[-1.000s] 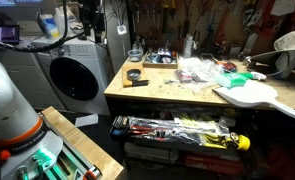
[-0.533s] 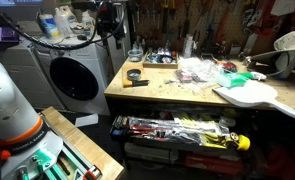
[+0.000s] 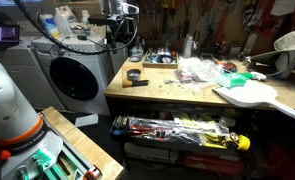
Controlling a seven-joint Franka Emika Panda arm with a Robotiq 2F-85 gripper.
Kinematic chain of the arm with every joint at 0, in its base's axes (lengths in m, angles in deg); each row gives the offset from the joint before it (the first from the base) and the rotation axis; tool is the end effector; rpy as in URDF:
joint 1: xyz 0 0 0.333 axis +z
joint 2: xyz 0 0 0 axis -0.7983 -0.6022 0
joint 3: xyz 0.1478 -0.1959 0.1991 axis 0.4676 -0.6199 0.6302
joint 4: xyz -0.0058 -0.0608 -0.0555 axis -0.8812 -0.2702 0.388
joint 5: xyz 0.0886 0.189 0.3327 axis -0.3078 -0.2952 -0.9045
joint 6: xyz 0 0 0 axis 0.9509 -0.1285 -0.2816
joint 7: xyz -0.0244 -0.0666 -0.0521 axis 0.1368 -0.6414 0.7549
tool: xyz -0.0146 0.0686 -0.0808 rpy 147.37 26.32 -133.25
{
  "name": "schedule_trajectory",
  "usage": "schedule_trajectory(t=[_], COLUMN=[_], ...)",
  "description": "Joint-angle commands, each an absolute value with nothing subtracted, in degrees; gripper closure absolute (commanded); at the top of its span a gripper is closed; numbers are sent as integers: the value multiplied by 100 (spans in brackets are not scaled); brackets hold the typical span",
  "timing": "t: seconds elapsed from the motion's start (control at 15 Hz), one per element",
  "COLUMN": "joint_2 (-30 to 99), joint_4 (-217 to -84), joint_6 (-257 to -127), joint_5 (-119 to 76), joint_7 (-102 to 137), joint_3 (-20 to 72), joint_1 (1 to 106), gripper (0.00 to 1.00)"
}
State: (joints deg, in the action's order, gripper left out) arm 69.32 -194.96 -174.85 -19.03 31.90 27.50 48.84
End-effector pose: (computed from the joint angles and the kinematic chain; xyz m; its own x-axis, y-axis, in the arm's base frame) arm 0.4372 -0.0559 0.4382 0.9943 0.0997 -0.0366 0.1018 -0.9930 0.0594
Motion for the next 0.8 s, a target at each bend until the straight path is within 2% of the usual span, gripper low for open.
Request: schedule_trajectory(t=[0.0, 0.73], joint_2=[6930, 6163], joint_4=[-19478, -19172], joint_6=[-17472, -18325], joint_5=[-1883, -1890], joint_7=[3178, 3183], joint_3=[2691, 2739], joint_1=[4952, 5020], gripper=[0, 0])
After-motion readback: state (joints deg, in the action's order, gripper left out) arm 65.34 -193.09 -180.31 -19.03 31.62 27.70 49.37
